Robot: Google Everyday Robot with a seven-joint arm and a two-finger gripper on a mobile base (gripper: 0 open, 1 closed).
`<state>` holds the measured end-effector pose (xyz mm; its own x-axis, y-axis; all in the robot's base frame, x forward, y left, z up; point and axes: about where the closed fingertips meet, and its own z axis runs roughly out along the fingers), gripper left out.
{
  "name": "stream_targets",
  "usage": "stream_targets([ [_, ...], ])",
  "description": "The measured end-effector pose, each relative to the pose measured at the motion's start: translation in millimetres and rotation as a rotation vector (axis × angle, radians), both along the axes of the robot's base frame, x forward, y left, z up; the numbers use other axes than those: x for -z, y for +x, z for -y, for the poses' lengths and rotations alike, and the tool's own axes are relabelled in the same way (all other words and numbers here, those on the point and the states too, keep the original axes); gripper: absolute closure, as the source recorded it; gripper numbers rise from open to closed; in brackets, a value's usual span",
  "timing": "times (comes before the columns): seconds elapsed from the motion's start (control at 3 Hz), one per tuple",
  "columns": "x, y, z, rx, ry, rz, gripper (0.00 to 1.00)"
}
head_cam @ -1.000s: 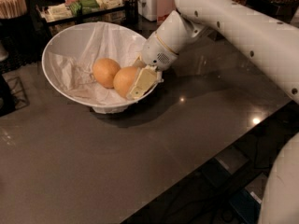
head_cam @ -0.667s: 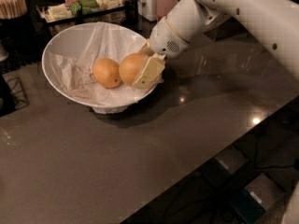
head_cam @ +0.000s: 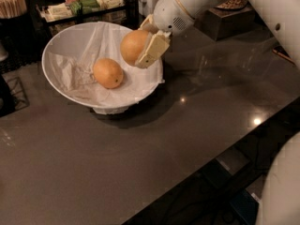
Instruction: Pick orange from white bowl
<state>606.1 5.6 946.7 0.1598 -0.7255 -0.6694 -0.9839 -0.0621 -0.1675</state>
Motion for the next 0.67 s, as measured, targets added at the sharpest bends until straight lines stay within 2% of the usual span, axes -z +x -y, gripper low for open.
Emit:
stream_targets([
  [0.33,1.2,17.6,-2.5,-0.032,-0.003,-0.009,1.00],
  [0.67,1.2,17.6,-2.5,-0.032,-0.003,-0.009,1.00],
])
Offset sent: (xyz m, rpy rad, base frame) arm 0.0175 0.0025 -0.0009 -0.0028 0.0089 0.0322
